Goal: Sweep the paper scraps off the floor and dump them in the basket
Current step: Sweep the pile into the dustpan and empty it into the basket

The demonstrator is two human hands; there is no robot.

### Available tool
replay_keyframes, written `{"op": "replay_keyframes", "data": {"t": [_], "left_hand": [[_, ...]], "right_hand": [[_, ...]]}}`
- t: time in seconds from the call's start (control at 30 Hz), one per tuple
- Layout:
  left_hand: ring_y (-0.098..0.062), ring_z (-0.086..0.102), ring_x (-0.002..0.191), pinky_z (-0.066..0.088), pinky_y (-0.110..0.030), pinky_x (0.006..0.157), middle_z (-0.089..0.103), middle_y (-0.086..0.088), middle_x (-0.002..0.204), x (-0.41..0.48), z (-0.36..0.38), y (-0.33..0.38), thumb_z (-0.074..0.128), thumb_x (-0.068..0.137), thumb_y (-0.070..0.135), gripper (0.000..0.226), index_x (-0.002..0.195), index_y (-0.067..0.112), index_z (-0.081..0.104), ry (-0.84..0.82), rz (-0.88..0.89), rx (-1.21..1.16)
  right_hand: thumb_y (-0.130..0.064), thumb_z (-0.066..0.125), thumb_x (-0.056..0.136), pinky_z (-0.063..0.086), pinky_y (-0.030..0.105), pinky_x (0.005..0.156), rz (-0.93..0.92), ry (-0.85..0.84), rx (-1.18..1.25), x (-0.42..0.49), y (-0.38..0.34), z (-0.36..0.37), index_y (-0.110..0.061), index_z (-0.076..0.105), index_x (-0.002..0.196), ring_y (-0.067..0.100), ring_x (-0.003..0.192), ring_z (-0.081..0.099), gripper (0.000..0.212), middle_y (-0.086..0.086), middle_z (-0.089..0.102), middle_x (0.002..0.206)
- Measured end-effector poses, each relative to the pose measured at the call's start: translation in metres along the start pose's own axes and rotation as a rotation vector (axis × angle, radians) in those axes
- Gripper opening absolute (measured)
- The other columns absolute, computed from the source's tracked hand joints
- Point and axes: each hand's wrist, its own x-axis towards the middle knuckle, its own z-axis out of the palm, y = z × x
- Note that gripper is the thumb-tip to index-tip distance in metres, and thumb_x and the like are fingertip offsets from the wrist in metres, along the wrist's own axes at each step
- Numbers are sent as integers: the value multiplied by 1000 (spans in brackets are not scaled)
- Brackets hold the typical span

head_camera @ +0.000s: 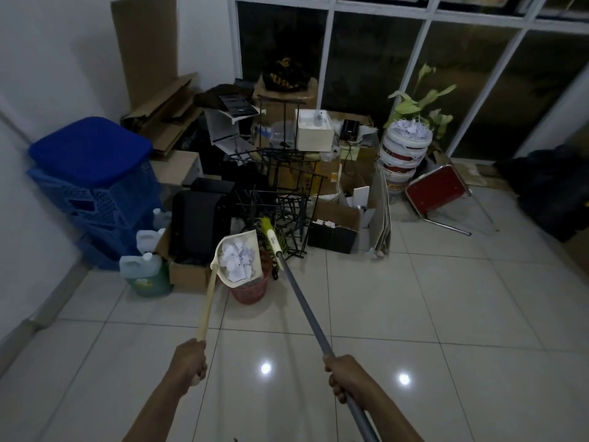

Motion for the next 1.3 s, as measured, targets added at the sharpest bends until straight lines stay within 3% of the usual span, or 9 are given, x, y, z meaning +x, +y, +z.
{"op": "replay_keyframes", "data": {"t": [0.23,0.67,0.87,1.0,1.13,1.3], "left_hand": [[-20,42,50,36,-25,44,46,-12,62,16,-1,-22,38,97,12,21,99,-2,53,-7,125,199],[-28,56,58,41,-24,44,59,-18,79,30,-4,-28,40,96,17,24,112,2,51,27,306,503],[-37,60,81,48,-34,65,61,-25,105,37,-3,-36,42,96,17,41,135,2,41,48,371,553],[-31,57,61,47,-29,50,60,-20,83,38,-2,-31,42,96,16,29,119,1,50,31,339,503],[-38,59,84,49,-39,74,62,-25,100,44,-6,-41,43,95,14,37,129,-3,46,56,417,611],[-40,60,89,48,-40,78,62,-27,103,50,-7,-52,45,95,12,44,135,-4,39,61,468,668]], "right_hand": [[-36,44,98,32,17,37,22,8,-17,-4,-1,14,-10,46,81,11,39,38,31,3,45,56],[-36,45,96,34,17,38,32,26,-52,-5,-4,18,-10,47,83,10,39,39,29,3,47,59],[-34,45,97,33,17,38,29,29,-69,-4,-5,11,-10,47,81,10,39,38,29,3,46,58],[-35,44,98,33,16,37,15,40,-62,-2,-7,8,-9,48,84,10,39,38,30,3,46,59],[-35,44,98,33,17,36,7,38,-53,-1,-11,9,-8,48,86,9,39,38,30,3,45,58],[-35,43,98,33,18,37,9,41,-45,1,-18,10,-8,48,87,10,40,38,30,3,45,58]]}}
